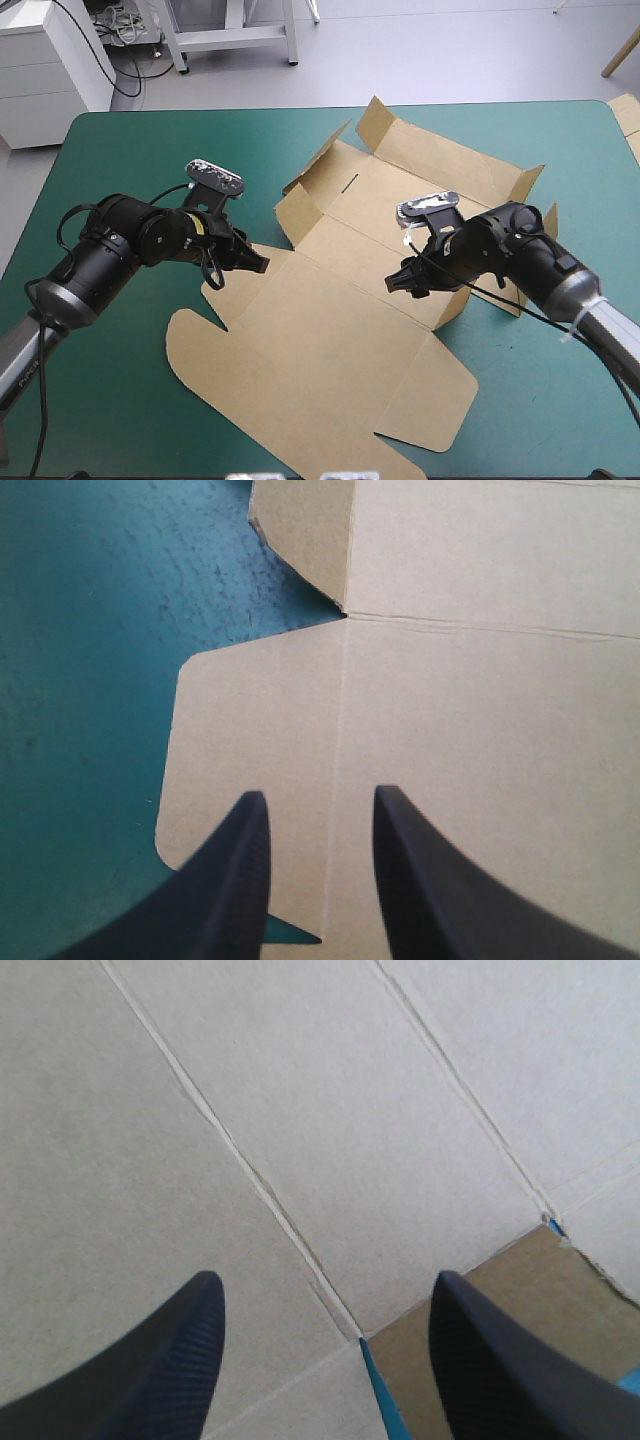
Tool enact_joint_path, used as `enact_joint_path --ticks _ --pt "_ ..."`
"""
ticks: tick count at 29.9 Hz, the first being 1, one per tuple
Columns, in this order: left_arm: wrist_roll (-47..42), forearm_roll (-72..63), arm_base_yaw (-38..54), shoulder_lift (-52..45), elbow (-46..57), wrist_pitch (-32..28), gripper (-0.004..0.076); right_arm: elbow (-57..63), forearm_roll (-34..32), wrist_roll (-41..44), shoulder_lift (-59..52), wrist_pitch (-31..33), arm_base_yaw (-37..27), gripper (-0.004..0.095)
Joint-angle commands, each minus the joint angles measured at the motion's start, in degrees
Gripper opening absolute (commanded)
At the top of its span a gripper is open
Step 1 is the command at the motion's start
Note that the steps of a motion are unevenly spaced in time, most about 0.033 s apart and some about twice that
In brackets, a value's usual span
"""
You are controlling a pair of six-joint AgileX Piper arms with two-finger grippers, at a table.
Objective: Fold the box
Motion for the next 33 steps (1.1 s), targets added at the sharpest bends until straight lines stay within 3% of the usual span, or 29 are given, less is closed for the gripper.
enact_joint_path --ticks 1,16,22,33 --pt "-0.17 -0.68 0.09 -1.62 -2.03 -2.08 0.0239 -3.44 -0.01 -1.51 -5.46 1.04 0.07 0.0551" --pt "-0.17 -0.68 0.09 -1.62 -2.03 -2.08 0.0239 -4.25 -1.02 0.57 -25.09 4.91 0.07 0.0551" --pt "-0.17 -0.68 0.09 -1.62 -2.03 -2.08 0.0239 -4.25 -8.72 9.01 -29.67 11.79 0.07 0.0551" --pt "-0.17 -0.68 0.09 -1.62 -2.03 -2.08 0.0239 -2.4 -10.48 20.72 -31.49 10.6 0.07 0.0551"
